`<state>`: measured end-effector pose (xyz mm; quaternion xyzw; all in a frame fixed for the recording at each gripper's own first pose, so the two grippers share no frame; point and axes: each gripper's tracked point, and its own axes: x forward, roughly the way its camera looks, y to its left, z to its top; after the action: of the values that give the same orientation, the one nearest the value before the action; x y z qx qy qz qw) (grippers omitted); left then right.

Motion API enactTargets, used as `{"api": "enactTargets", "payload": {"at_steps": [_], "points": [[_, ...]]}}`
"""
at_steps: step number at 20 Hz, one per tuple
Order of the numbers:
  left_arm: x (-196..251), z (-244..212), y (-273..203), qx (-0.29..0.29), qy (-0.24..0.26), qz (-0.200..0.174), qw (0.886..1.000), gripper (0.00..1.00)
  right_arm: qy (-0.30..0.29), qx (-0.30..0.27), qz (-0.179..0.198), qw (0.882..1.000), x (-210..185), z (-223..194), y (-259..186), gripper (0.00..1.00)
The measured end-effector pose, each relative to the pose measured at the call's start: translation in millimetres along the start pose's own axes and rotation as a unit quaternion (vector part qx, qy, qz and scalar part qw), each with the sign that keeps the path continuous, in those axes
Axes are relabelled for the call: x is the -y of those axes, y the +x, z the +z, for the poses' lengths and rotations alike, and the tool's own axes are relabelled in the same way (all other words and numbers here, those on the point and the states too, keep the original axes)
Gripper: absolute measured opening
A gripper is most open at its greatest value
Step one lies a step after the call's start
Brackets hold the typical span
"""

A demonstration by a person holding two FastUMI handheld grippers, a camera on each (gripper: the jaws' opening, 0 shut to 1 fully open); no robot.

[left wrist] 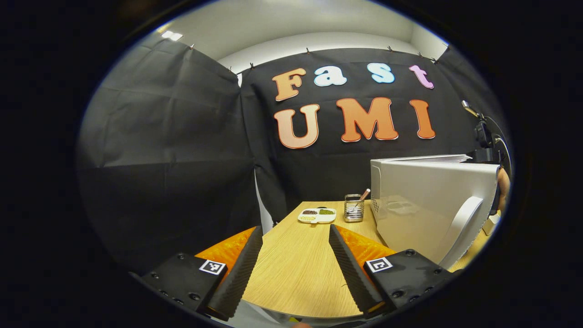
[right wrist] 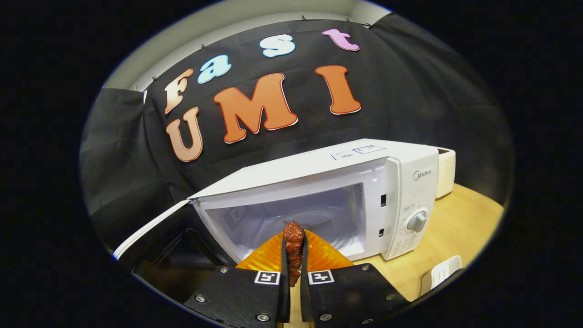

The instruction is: Open the microwave oven with the left hand, put the food in, and close the microwave oven.

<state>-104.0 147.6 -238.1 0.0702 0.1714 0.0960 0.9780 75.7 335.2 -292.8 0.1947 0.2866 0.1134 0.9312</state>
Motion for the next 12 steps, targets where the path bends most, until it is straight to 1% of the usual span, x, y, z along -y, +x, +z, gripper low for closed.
{"api": "enactTargets", "payload": {"at_steps": [3,5,7,9,11,12], "points": [[-5.4,0.2,-0.7,-0.002,0.002,0.003,1.0,0.96,0.073,0.018,0.01,0.997,-4.4,-2.4,17.1,0.08],[-7.8,0.3,-2.0,-0.002,0.002,0.005,1.0,0.92,0.122,0.035,0.016,0.992,-2.9,-0.1,28.2,0.08],[-9.9,0.2,-2.4,-0.002,0.002,0.006,1.0,1.0,0.152,0.054,0.013,0.987,1.3,0.9,39.2,0.08],[-11.9,-0.8,-2.3,-0.005,0.004,0.008,1.0,0.89,0.176,0.075,0.001,0.982,9.6,4.0,48.0,0.08],[-11.0,-0.2,-2.3,-0.006,0.005,0.008,1.0,1.0,0.203,0.093,-0.007,0.975,13.5,5.7,59.5,0.08],[-11.1,0.8,-1.6,-0.006,0.007,0.008,1.0,0.96,0.215,0.101,-0.01,0.971,12.8,4.3,62.1,0.08]]}}
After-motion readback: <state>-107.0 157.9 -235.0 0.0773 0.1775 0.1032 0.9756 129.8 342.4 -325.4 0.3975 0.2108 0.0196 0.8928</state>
